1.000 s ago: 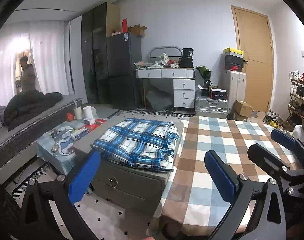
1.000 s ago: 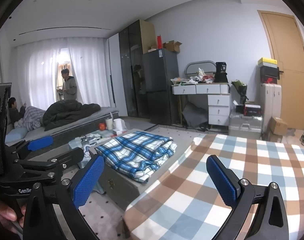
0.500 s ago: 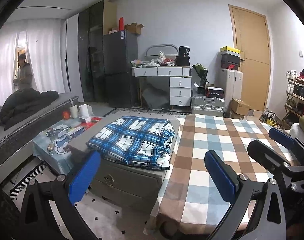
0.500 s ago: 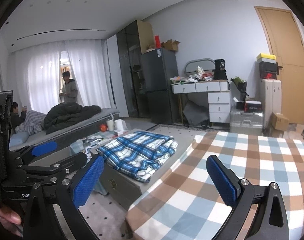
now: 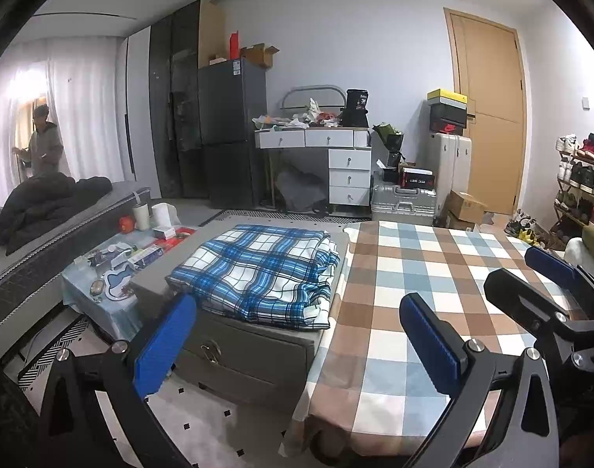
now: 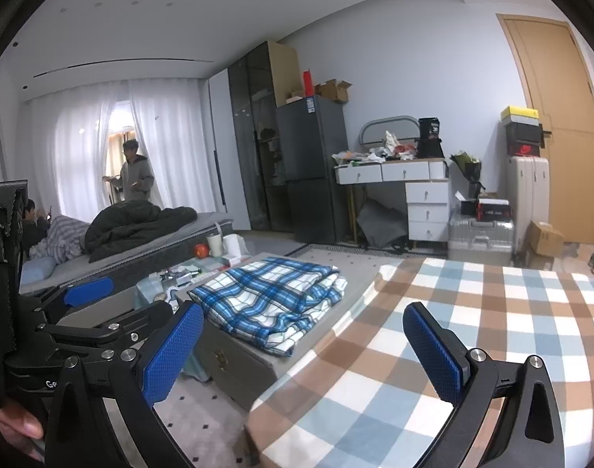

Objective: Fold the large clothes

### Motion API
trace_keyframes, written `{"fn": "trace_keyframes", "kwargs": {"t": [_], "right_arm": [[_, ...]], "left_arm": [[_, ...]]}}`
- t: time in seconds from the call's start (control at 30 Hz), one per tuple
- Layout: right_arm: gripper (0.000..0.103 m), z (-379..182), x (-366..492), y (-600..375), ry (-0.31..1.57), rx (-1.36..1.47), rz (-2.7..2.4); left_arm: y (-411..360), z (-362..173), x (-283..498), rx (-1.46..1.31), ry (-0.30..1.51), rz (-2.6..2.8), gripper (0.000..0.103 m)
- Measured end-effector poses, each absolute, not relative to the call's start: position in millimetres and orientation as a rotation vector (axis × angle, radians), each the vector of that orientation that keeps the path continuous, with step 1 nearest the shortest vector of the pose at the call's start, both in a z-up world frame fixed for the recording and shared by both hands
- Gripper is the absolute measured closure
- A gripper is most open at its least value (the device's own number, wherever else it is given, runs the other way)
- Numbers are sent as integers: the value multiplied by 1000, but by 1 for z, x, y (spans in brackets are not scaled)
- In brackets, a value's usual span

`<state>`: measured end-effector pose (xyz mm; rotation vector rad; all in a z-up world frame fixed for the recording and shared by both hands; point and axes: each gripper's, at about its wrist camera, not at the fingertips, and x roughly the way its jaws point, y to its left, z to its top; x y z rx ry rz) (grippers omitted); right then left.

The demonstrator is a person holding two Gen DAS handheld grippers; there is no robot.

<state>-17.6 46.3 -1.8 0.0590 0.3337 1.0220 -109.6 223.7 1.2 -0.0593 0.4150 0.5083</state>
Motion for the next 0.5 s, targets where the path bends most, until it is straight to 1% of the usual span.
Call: {"fn": "trace_keyframes", "kwargs": {"t": [0.5], "right_arm": [[0, -4, -15, 47, 338, 63, 1015]], "left_arm": [[223, -2, -107, -56, 426, 497, 1]]}}
